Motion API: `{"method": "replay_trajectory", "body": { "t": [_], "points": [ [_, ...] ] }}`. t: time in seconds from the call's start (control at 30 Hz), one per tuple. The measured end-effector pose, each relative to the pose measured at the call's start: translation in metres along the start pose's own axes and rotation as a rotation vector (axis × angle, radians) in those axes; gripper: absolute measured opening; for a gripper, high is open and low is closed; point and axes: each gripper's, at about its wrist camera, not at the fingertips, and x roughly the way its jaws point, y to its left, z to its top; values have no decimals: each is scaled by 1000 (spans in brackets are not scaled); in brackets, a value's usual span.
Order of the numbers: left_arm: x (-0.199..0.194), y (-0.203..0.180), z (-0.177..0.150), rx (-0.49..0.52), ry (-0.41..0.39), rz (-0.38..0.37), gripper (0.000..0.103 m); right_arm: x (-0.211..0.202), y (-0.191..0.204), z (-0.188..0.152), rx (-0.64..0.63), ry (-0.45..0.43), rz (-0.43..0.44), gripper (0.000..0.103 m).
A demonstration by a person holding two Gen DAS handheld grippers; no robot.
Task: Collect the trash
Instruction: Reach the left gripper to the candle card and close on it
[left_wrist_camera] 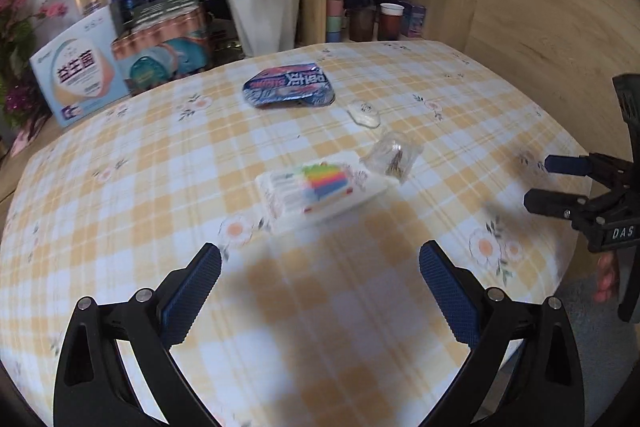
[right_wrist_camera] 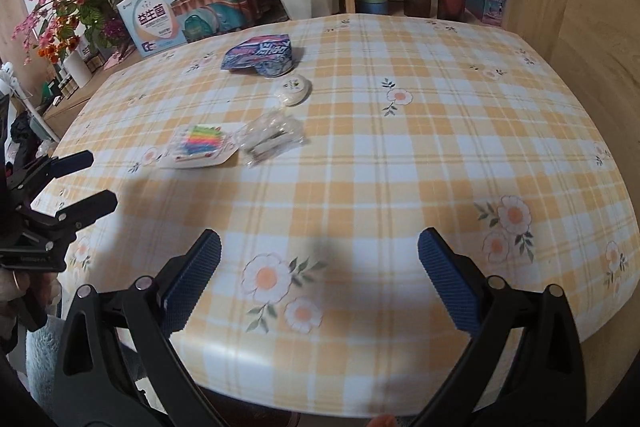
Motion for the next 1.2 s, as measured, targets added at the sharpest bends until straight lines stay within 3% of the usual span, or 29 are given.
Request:
{"method": "replay_trajectory", "body": {
  "t": [0.13,0.23,0.27,0.3,0.4,0.47,0.57,0.67,0.93,0.97,1.03,1.1,1.2],
  "points": [
    [25,17,22,-30,7,-16,97,11,-10,11,14,3,0,97],
    [47,23,40,59,16,-41,97,18,-18,16,53,7,16,97],
    [53,25,45,92,13,-65,95,19,-21,17,71,9,26,97],
    [58,26,49,121,21,-88,85,20,-22,17,81,9,26,97],
    [73,23,56,213,68,-131,68,20,-24,15,96,6,16,97],
    [76,19,55,284,74,-150,65,22,-26,13,100,16,-2,97],
    [80,18,54,363,90,-174,65,23,-31,8,114,26,4,97],
    [87,17,55,375,117,-232,65,24,-35,6,123,42,-5,97],
    [104,18,50,414,158,-277,62,28,-39,9,132,55,-23,97],
    [103,19,50,407,156,-290,59,29,-39,9,132,58,-23,97],
    [101,21,48,407,150,-291,40,32,-37,11,131,62,-23,97],
    [97,24,47,387,136,-281,15,35,-35,13,125,63,-19,97],
    [92,28,42,345,126,-221,12,40,-27,17,102,69,2,97]
  ]
}}
